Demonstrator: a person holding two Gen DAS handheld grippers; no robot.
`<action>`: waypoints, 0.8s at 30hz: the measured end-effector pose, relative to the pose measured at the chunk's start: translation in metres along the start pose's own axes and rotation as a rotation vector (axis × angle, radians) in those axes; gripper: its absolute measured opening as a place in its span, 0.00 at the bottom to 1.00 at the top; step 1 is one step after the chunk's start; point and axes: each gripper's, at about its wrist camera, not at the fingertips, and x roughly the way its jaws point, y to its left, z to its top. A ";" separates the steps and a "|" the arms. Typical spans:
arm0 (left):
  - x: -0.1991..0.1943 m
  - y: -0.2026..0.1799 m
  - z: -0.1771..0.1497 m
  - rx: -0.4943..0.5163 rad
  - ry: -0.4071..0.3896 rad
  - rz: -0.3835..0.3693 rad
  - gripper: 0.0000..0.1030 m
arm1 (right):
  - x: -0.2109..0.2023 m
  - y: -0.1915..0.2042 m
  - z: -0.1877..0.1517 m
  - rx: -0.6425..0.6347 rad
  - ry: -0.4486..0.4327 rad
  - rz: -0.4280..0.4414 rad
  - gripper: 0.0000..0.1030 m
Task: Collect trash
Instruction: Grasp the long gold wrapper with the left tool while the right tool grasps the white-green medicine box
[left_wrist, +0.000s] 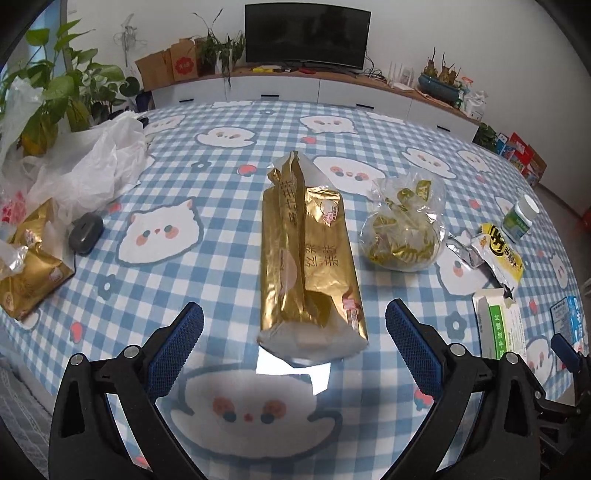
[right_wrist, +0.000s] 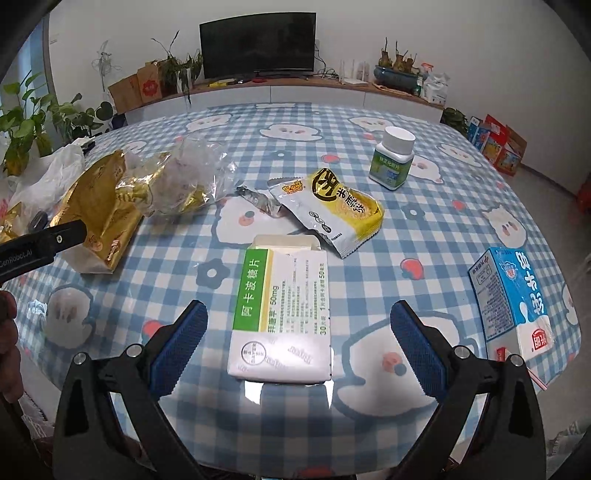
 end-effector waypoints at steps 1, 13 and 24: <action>0.004 -0.001 0.004 0.002 0.002 0.006 0.94 | 0.004 0.000 0.002 0.001 0.010 -0.002 0.92; 0.039 -0.002 0.037 0.024 0.035 0.053 0.93 | 0.032 0.000 0.012 0.035 0.094 -0.008 0.92; 0.068 0.000 0.041 0.019 0.133 0.067 0.69 | 0.044 0.009 0.006 0.034 0.140 -0.021 0.87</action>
